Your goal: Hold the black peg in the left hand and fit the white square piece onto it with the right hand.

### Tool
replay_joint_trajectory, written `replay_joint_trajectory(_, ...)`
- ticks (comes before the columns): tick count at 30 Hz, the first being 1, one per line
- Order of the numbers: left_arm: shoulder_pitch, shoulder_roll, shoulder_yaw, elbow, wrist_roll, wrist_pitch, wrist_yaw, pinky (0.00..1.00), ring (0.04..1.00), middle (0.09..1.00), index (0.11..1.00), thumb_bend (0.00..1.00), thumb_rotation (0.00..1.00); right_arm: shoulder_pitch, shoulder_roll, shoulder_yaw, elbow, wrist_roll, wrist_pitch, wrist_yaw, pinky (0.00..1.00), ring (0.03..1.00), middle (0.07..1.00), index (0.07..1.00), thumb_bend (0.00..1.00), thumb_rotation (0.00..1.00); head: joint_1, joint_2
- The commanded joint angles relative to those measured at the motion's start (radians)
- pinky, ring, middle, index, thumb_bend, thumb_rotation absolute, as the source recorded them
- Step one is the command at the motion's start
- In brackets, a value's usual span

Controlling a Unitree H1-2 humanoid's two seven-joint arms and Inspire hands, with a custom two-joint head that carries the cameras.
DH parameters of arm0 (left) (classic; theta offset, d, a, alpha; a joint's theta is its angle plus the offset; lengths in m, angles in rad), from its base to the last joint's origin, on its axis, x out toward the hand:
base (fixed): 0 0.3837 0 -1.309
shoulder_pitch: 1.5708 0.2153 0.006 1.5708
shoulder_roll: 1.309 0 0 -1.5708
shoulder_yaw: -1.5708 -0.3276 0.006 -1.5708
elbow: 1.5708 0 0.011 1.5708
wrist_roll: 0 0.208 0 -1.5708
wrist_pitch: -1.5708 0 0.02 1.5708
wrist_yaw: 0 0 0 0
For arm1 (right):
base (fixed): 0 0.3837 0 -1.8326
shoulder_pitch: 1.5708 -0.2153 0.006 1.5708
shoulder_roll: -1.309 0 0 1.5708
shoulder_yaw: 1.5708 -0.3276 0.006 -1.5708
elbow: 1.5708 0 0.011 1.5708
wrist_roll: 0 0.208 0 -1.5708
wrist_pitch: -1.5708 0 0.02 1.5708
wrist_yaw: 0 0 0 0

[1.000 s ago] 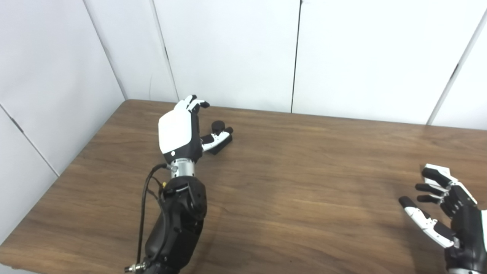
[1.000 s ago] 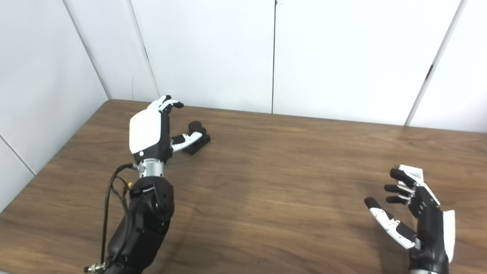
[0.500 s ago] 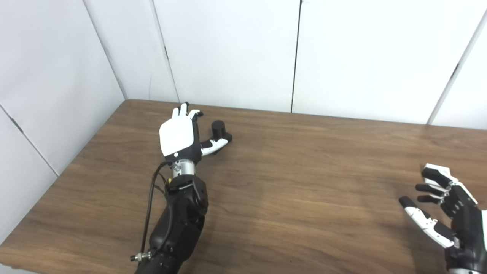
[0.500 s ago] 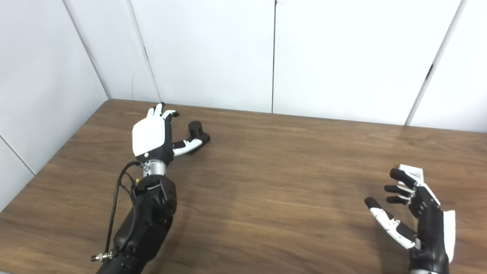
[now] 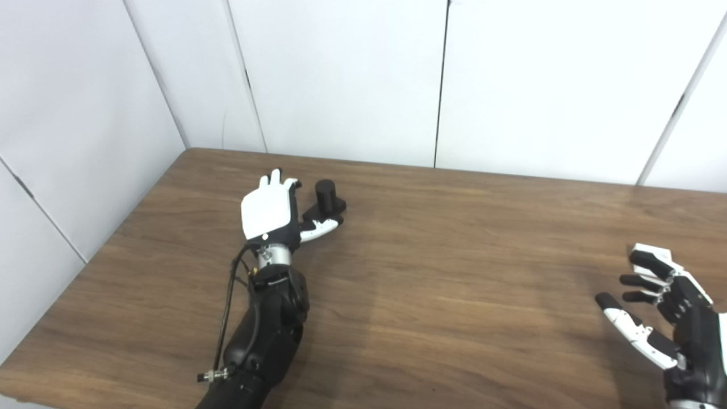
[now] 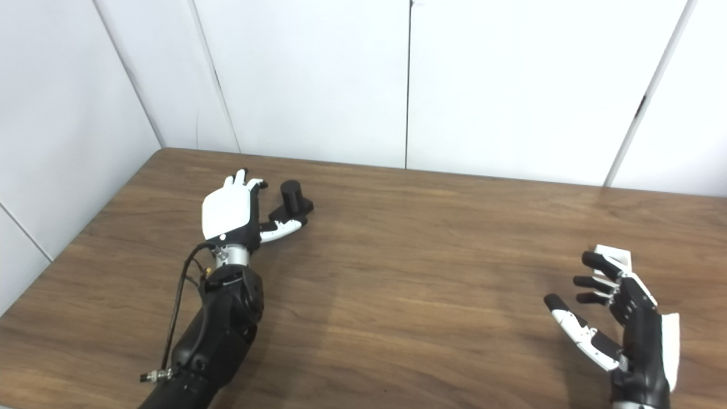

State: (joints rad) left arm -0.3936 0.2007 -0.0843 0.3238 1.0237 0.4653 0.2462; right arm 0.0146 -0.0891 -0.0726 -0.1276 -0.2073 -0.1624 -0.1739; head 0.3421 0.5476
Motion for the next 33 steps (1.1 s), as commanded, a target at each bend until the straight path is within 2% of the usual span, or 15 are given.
replay_joint_trajectory(1,-0.048,0.026,-0.002,0.000,0.002,0.003,0.022,0.81,0.958,0.967,0.749,0.95,0.62,-0.004,-0.011,-0.012,0.013,-0.022,-0.018,-0.009,0.53,0.631,0.745,0.705,0.61,0.19,0.001,0.001)
replay_joint_trajectory(9,-0.056,0.029,-0.005,0.036,-0.004,0.004,0.023,0.79,0.948,0.952,0.682,0.91,0.60,-0.005,-0.011,-0.011,0.014,-0.015,-0.023,-0.009,0.53,0.626,0.746,0.701,0.61,0.16,0.000,0.002)
replay_joint_trajectory(14,-0.062,0.038,-0.011,0.051,-0.008,0.004,0.001,0.81,0.911,0.888,0.616,0.84,0.54,-0.001,-0.009,-0.009,0.013,-0.017,-0.018,-0.010,0.52,0.627,0.743,0.703,0.61,0.19,-0.001,0.000)
replay_joint_trajectory(18,-0.066,0.045,-0.020,0.073,-0.013,0.004,-0.001,0.81,0.895,0.870,0.589,0.83,0.51,0.002,-0.007,-0.007,0.013,-0.016,-0.022,-0.010,0.52,0.625,0.741,0.703,0.61,0.18,-0.003,0.001)
replay_joint_trajectory(24,-0.075,0.052,-0.030,0.114,-0.020,0.004,0.004,0.80,0.882,0.858,0.582,0.82,0.51,0.006,-0.006,-0.006,0.012,-0.025,-0.019,-0.014,0.52,0.626,0.737,0.704,0.61,0.20,-0.006,0.003)
replay_joint_trajectory(33,-0.098,0.060,-0.055,0.178,-0.065,0.001,0.046,0.77,0.871,0.850,0.580,0.80,0.49,0.013,-0.008,-0.009,0.008,-0.024,-0.024,-0.015,0.52,0.621,0.734,0.703,0.60,0.20,-0.018,0.003)
